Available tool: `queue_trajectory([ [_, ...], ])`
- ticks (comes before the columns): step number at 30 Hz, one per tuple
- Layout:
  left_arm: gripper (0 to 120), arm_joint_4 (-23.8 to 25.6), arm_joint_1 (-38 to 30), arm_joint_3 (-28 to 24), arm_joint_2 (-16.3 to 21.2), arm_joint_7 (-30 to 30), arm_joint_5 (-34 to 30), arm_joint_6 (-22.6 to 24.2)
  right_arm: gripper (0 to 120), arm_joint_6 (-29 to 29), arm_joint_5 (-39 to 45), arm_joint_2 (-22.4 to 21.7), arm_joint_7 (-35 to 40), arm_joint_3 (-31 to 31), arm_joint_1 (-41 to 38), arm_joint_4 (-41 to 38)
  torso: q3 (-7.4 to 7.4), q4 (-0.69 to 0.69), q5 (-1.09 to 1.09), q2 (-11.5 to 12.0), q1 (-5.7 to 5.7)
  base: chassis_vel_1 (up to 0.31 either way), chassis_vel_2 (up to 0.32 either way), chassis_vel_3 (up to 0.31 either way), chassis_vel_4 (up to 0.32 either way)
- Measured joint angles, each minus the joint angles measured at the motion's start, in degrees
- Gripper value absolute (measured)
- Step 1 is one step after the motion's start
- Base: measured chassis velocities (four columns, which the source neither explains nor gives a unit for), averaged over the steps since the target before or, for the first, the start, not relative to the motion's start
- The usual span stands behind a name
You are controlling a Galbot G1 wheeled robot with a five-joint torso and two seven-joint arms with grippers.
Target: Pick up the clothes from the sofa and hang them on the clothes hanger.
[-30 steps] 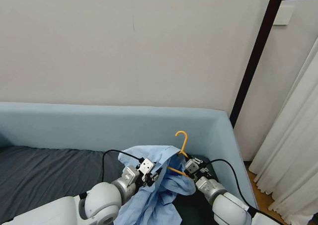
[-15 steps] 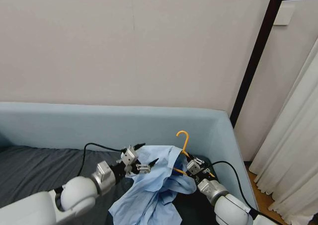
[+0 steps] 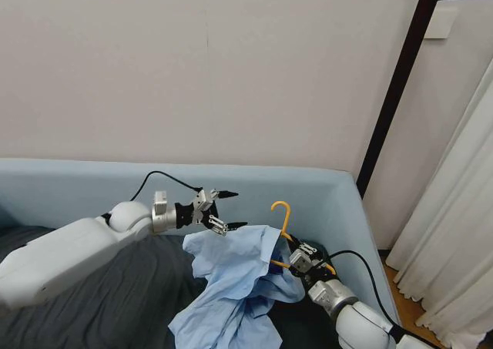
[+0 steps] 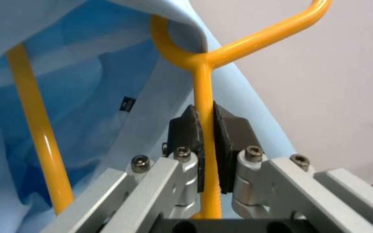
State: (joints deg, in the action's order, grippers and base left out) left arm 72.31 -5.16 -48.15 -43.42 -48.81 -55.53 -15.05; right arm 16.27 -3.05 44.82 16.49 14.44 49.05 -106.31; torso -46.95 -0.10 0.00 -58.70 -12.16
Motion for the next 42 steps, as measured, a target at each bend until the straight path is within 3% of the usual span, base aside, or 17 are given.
queue_trajectory([
  [2, 100, -3.85, -2.34, -1.73, -2.39, -4.0, 0.02, 0.98, 4, -0.01, 0.0, -0.48, 0.01, -0.91, 0.58, -0.23, 0.0, 0.01, 0.0, 0.0, 0.01, 0.0, 0.0, 0.0, 0.0],
  [6, 100, -6.4, -4.26, -3.91, -4.26, -7.02, -0.79, 2.37, 4, -0.34, -0.26, -0.66, -0.02, -1.64, 1.04, -0.28, 0.0, 0.01, 0.01, 0.0, 0.0, 0.0, 0.0, 0.0, 0.0],
  [11, 100, -13.38, -5.27, -5.3, -8.19, -11.77, -1.26, 3.68, 4, -0.94, -0.29, -0.96, -0.64, -1.5, 1.5, -0.6, 0.01, 0.01, -0.01, 0.0, 0.0, 0.0, 0.0, 0.0, 0.0],
  [29, 98, -20.47, -6.5, -9.19, -14.64, -19.21, -1.73, 4.79, 4, -3.49, -1.19, -1.51, -2.14, -0.01, -0.12, -0.17, 0.01, 0.02, -0.01, 0.0, 0.0, 0.0, 0.0, 0.0, 0.0],
  [33, 91, -22.04, -6.62, -10.27, -16.74, -19.39, -3.18, 5.88, 4, -4.53, -1.17, -1.32, -2.22, 0.22, -0.16, 0.15, 0.01, 0.01, 0.0, 0.0, 0.01, 0.0, 0.0, 0.0, 0.0],
  [42, 55, -22.31, -6.36, -12.37, -17.33, -20.71, -3.92, 7.44, 4, -6.85, -1.35, -1.45, -2.12, 0.02, -0.56, 0.39, 0.01, 0.02, -0.01, 0.0, 0.01, 0.0, 0.0, 0.0, 0.0],
])
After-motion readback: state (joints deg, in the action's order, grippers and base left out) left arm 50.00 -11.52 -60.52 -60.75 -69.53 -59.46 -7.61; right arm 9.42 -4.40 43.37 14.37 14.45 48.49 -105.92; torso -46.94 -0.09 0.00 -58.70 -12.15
